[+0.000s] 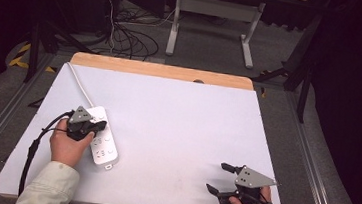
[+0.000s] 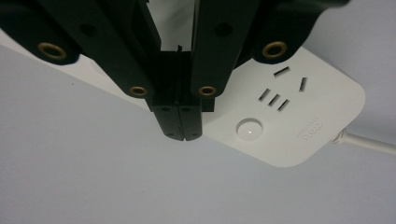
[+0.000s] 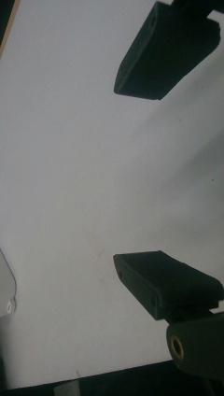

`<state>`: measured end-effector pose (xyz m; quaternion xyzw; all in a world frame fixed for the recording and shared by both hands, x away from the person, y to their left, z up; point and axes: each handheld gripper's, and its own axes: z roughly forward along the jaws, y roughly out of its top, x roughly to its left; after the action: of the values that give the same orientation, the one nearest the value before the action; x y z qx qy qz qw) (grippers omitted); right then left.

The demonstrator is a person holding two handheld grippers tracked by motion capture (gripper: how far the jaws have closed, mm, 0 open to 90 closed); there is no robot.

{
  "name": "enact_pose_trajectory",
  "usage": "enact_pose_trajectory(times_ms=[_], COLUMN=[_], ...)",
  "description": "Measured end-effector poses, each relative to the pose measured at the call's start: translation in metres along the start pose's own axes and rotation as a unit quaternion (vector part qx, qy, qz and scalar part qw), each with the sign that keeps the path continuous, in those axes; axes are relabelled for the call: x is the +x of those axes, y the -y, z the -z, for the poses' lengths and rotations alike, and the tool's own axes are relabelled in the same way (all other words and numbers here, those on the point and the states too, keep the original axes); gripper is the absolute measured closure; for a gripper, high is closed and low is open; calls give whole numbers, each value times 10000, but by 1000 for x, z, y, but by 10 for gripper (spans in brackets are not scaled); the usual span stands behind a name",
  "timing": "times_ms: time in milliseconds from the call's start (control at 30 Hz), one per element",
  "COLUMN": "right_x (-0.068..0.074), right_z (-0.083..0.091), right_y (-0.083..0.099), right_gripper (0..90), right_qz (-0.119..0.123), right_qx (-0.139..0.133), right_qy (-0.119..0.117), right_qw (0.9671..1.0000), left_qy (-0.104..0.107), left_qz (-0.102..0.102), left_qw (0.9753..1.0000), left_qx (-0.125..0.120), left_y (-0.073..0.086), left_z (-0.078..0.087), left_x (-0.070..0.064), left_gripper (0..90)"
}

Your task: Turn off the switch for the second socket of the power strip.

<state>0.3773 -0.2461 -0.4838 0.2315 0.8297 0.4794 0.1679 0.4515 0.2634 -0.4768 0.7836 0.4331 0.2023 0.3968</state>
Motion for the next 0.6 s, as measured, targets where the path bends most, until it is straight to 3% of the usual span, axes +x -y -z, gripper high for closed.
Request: enact_pose_trajectory(times_ms=[167,333,433,600], right_x=[0,0,0,0], right_z=[0,0,0,0], right_y=[0,0,0,0], right_gripper=[161,161,161,161], right_qz=[4,-3,8,-6], right_qx=[8,-7,10,15], right_qy=[11,6,9,17], right_qw=[10000,10000,10000,10000], left_qy=[-11,-81,4,-39], left_qz=[1,-163,-44,-5], left_qw=[10000,9998,10000,10000], left_qx=[14,109,67,86], left_y=[0,-2,-1,-3], left_z=[0,0,0,0], left_x=[0,-1,0,0], left_gripper=[899,900,899,899])
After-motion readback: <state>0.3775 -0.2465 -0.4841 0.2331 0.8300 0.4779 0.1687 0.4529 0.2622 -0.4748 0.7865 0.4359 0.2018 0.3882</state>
